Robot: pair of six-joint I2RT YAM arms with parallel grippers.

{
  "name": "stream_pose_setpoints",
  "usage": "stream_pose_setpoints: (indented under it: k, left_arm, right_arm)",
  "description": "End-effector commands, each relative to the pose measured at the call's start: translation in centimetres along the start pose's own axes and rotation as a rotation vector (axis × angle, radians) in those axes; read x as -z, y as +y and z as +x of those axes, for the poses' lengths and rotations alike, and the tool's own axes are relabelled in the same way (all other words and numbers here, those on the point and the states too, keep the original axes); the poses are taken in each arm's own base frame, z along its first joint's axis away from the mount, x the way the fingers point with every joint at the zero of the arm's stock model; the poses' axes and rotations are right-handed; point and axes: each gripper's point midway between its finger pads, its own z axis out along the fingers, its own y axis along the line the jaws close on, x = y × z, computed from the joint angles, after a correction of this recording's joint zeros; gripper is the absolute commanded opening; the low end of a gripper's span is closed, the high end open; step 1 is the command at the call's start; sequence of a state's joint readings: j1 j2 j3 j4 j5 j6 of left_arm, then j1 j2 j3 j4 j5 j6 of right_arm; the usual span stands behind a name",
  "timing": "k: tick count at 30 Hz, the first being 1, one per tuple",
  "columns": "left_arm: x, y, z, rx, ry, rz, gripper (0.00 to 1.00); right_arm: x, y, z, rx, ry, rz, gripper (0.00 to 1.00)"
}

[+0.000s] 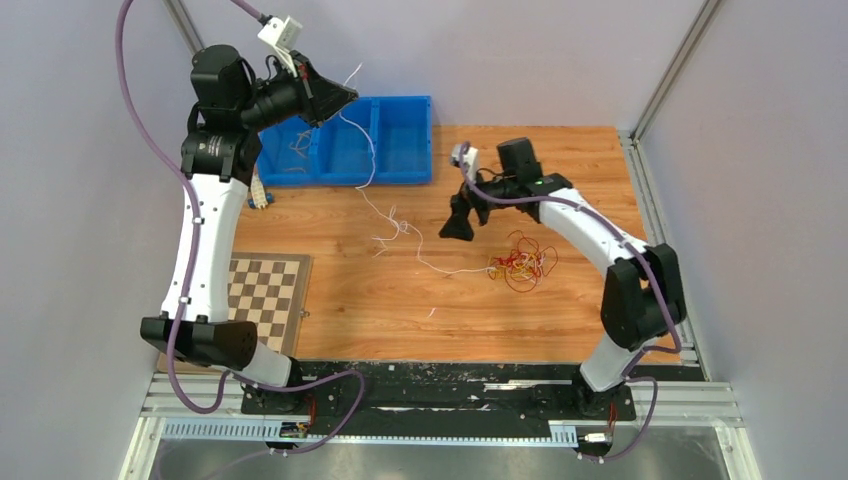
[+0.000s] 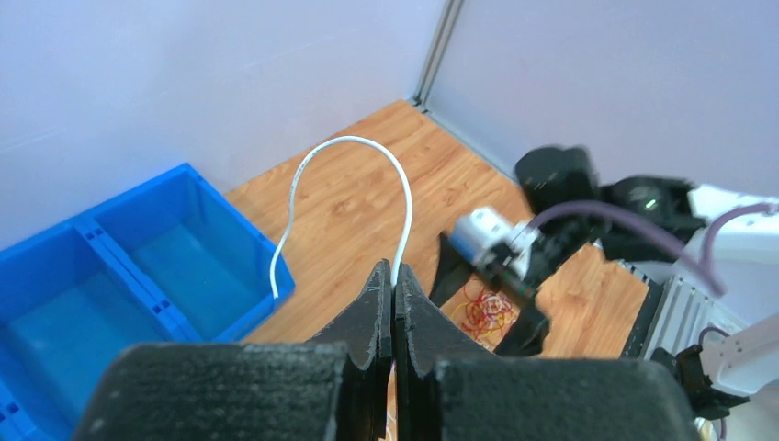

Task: Untangle the cables

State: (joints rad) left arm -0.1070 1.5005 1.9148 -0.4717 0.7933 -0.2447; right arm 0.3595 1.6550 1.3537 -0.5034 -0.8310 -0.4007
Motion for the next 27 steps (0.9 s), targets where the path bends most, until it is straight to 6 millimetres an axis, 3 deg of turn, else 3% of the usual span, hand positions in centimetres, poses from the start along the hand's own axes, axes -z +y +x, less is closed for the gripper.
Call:
stream_pose_setpoints:
  k: [1,6,8,9,12,15,16,19,22,24,27]
  left_arm:
    - [1.3,-2.8,-2.6,-0.022,-0.080,0.049,0.00]
    - [1.9,-3.7,-3.3,-0.025,-0.106,0.065,0.00]
    - [2.0,-4.1,-3.8,-0.029,-0.125,0.072,0.00]
    - [2.1,-4.2,-4.1,-0.033,-0.134,0.073,0.00]
    - [2.5,-4.0,-5.6,-0.064,-0.167,0.041,0.00]
    - [3.5,-2.5,-7.8,-0.114,-0.226,-0.051,0.00]
    - [4.4,-1.7,-9.4,-0.138,-0.271,-0.106,0.00]
    - [6.4,0.4,-13.5,-0.194,-0.391,-0.237,0.00]
    - [9.6,2.0,-18.5,-0.271,-0.539,-0.408,0.00]
    - [11.3,2.8,-20.8,-0.323,-0.617,-0.507,0.00]
    - [13.0,3.6,-22.8,-0.399,-0.689,-0.609,0.00]
  right_arm:
    - [-6.0,-0.1,-0.8,0.051,-0.046,-0.040,0.96]
    - [-11.2,-1.3,-0.1,0.046,-0.038,-0.068,0.93]
    - [-12.9,-2.0,0.5,0.060,-0.027,-0.057,0.88]
    - [-13.5,-2.4,1.0,0.069,-0.017,-0.051,0.81]
    - [-14.3,-3.4,2.9,0.073,0.020,-0.020,0.44]
    - [-12.8,-3.6,5.3,0.053,0.059,0.006,0.09]
    - [-12.1,-3.6,6.0,0.037,0.069,0.017,0.01]
    - [-9.5,-4.1,7.8,-0.018,0.103,0.061,0.00]
    - [-7.0,-5.1,9.8,-0.058,0.172,0.130,0.00]
    - [-5.4,-6.1,11.6,-0.074,0.244,0.180,0.00]
    - [-3.2,-7.8,14.3,-0.113,0.324,0.238,0.00]
